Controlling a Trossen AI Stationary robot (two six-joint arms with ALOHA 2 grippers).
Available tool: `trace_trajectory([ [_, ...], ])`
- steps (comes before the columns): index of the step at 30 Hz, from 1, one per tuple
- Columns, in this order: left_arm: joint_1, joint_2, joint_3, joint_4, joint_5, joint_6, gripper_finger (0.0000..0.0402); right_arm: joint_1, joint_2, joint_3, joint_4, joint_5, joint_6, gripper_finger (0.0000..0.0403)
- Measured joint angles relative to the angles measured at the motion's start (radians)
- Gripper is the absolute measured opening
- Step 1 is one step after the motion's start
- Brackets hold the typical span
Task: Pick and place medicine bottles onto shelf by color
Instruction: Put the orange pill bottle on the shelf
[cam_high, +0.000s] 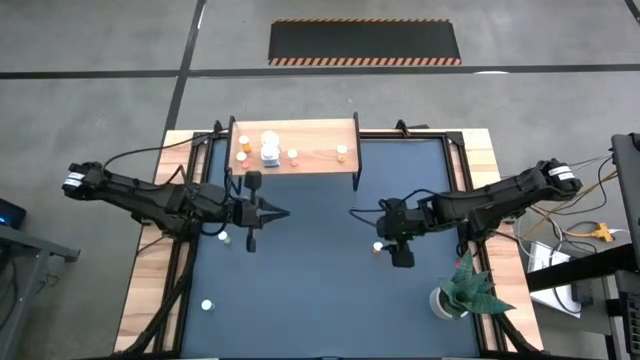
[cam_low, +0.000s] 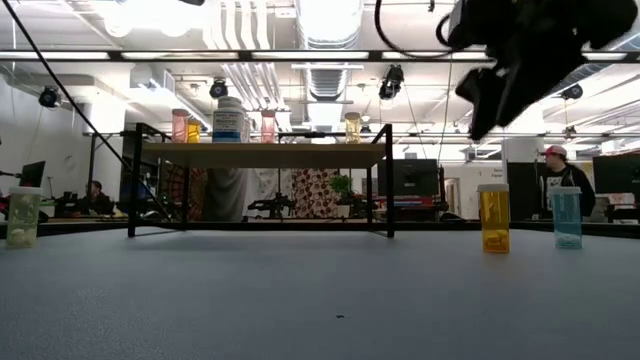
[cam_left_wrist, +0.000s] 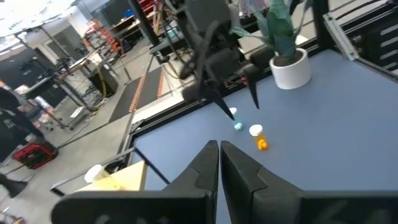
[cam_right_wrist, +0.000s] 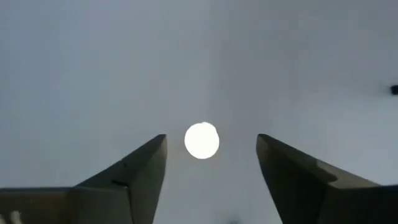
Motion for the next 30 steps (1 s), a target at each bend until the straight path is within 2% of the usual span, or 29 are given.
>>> trace_trajectory([
  [6, 0.000, 0.000, 0.000, 0.000, -0.035, 0.029, 0.0000, 0.000, 0.094, -0.024, 0.016, 0.000, 0.003, 0.0257],
  [14, 0.000, -0.003, 0.000, 0.003, -0.036, 0.092, 0.0000, -0.001, 0.189, -0.024, 0.102, -0.053, -0.042, 0.0237],
  [18, 0.000, -0.005, 0.000, 0.004, -0.043, 0.098, 0.0000, -0.003, 0.190, -0.024, 0.100, -0.052, -0.037, 0.0212],
  [30, 0.000, -0.012, 0.000, -0.003, -0.051, 0.120, 0.0000, -0.003, 0.179, -0.022, 0.109, -0.053, 0.054, 0.0102],
])
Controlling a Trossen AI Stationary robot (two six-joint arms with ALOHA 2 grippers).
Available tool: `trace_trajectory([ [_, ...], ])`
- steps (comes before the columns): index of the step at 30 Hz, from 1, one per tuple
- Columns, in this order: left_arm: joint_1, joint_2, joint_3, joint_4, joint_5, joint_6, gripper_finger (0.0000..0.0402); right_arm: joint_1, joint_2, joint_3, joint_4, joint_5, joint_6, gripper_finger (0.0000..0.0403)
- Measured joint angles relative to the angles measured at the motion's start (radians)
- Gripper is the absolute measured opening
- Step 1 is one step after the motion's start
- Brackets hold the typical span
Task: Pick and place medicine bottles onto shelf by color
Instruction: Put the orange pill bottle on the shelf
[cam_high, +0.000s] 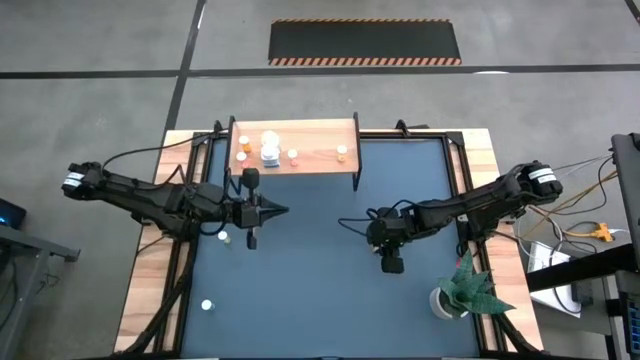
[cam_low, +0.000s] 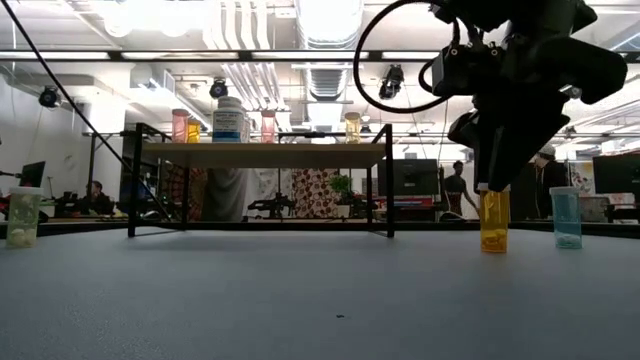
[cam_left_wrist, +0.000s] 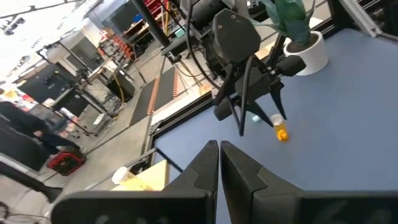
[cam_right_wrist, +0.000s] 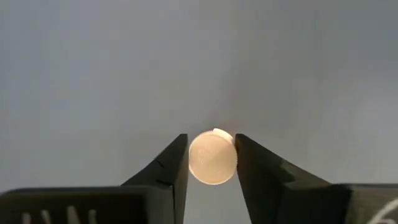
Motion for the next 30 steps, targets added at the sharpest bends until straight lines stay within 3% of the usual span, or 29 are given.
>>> trace_trajectory([
  [5, 0.000, -0.012, -0.001, -0.003, -0.011, 0.011, 0.0000, 0.000, 0.000, 0.080, -0.033, -0.008, -0.002, 0.0099],
  [12, 0.000, -0.021, -0.057, 0.015, -0.015, 0.012, 0.0000, -0.029, 0.000, 0.307, -0.125, 0.002, -0.007, 0.0108],
  [18, 0.000, -0.035, -0.067, 0.028, -0.112, 0.025, 0.0000, -0.067, 0.001, 0.479, -0.159, 0.002, -0.009, 0.0096],
  [24, 0.000, -0.089, -0.076, 0.029, -0.119, 0.030, 0.0000, -0.130, 0.026, 0.652, -0.197, 0.008, -0.012, 0.0083],
  [30, 0.000, -0.131, -0.118, 0.027, -0.119, 0.029, 0.0000, -0.168, 0.091, 0.738, -0.373, 0.008, -0.214, 0.0059],
])
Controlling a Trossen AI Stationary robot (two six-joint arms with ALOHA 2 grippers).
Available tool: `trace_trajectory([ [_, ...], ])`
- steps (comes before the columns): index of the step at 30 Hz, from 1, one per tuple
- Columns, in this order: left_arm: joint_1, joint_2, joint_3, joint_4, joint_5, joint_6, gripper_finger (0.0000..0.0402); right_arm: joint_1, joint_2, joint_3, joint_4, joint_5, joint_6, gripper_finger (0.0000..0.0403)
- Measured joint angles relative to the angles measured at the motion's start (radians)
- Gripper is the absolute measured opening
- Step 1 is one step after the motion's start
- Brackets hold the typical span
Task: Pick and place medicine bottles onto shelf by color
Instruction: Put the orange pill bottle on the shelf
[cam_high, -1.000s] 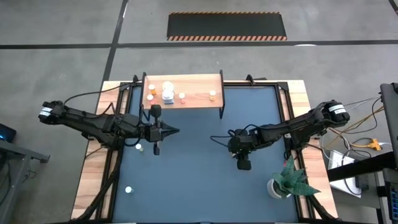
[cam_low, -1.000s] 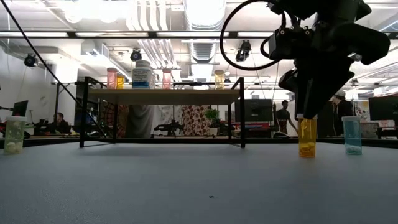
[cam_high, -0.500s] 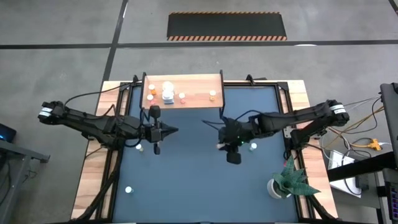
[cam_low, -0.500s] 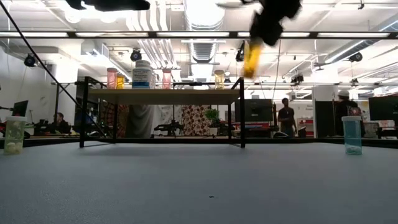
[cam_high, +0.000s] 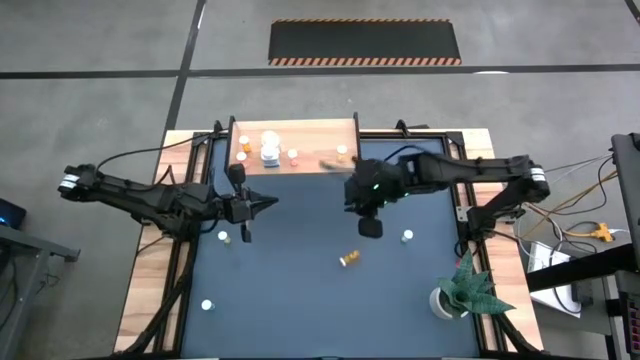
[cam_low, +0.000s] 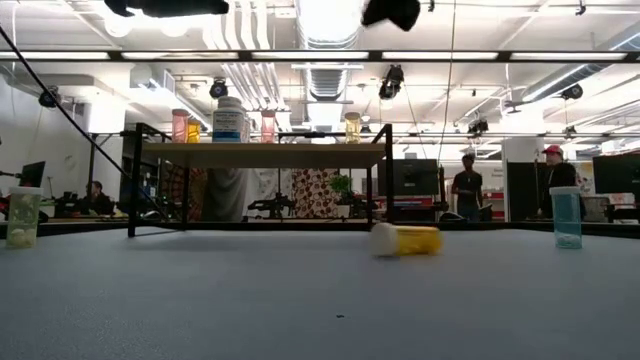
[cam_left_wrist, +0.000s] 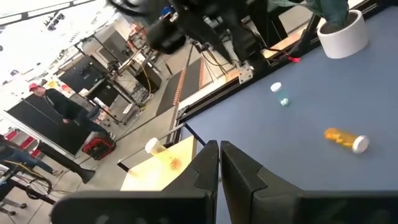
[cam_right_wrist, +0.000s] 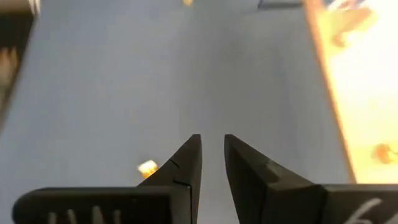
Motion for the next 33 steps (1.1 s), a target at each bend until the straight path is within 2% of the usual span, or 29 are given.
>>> trace_trajectory([
  [5, 0.000, -0.034, -0.013, -0.001, 0.000, -0.001, 0.0000, 0.002, 0.089, -0.032, -0.010, -0.031, -0.054, 0.0078],
  [11, 0.000, -0.046, -0.027, -0.003, 0.000, -0.001, 0.0000, 0.015, 0.203, -0.072, -0.044, -0.228, -0.081, 0.0151],
  [18, 0.000, -0.041, -0.026, 0.000, 0.000, -0.001, 0.0000, 0.094, 0.325, -0.092, -0.065, -0.235, -0.091, 0.0214],
  [23, 0.000, -0.041, -0.026, -0.001, 0.001, -0.001, 0.0000, 0.125, 0.378, -0.103, -0.033, -0.238, -0.092, 0.0220],
  [33, -0.002, -0.031, -0.026, -0.009, 0.004, -0.054, 0.0000, 0.144, 0.413, -0.214, 0.100, -0.234, -0.091, 0.0215],
])
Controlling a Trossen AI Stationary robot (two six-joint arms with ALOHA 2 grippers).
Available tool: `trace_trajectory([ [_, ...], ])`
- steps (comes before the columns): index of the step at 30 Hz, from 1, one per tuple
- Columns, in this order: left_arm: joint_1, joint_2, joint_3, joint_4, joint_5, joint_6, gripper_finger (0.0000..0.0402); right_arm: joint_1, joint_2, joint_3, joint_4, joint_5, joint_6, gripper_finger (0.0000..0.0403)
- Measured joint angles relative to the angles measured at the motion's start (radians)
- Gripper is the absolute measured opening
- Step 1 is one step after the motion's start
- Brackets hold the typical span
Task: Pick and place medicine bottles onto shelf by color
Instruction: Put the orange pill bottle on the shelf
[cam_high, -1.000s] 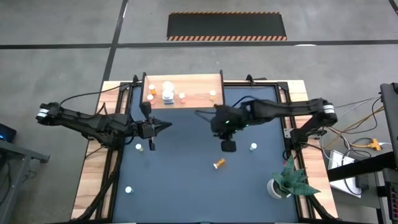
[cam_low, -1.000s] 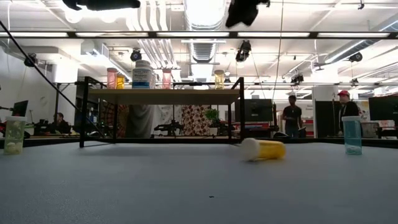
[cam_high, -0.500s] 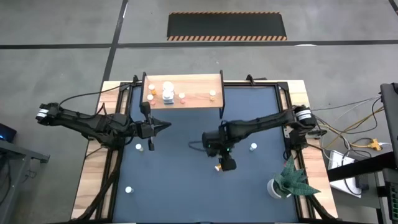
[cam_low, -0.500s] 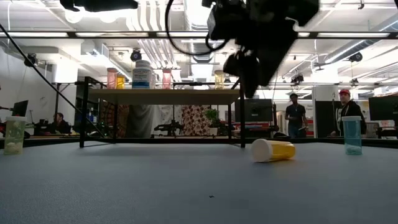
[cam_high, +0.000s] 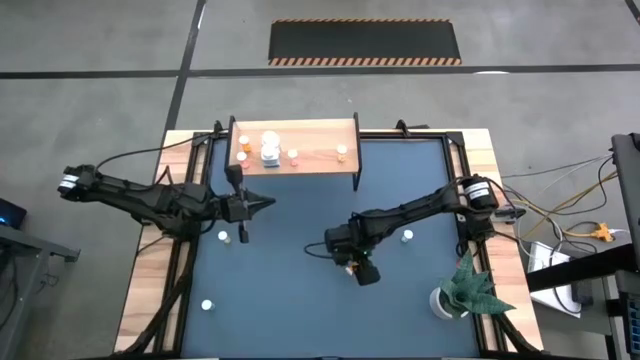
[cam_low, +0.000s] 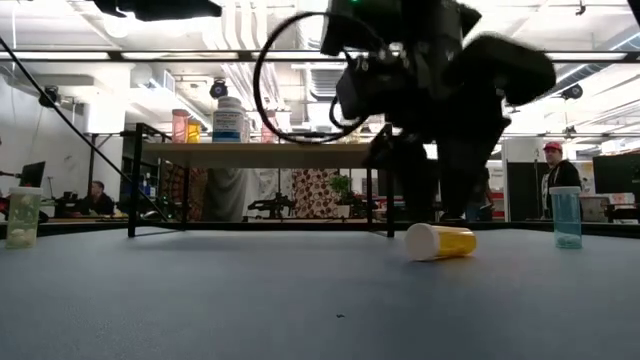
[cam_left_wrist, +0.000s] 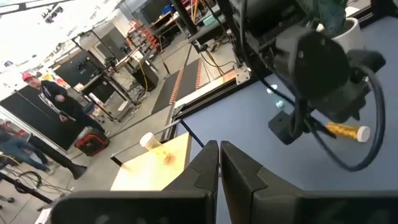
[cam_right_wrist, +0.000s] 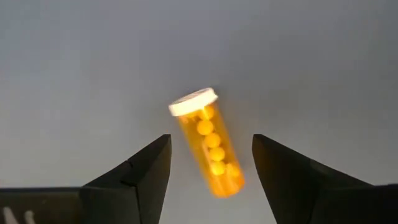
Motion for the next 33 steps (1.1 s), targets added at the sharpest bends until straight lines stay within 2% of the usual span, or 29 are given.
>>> trace_trajectory([
  [8, -0.007, 0.013, -0.001, 0.001, 0.004, -0.002, 0.0000, 0.007, 0.000, -0.099, 0.120, 0.007, -0.016, 0.0199],
  [17, -0.008, 0.017, -0.001, 0.009, 0.004, -0.004, 0.0000, 0.006, -0.003, -0.100, 0.128, 0.031, -0.068, 0.0098],
  [20, -0.008, 0.021, -0.001, 0.007, 0.005, -0.021, 0.0000, 0.005, -0.014, -0.100, 0.119, 0.030, -0.079, 0.0077],
  [27, -0.008, 0.019, -0.001, 0.014, 0.005, -0.027, 0.0000, -0.008, -0.105, -0.101, 0.125, 0.032, -0.077, 0.0094],
  [33, -0.008, 0.025, -0.001, 0.057, 0.019, -0.031, 0.0000, -0.036, -0.223, -0.121, 0.227, 0.105, -0.061, 0.0099],
])
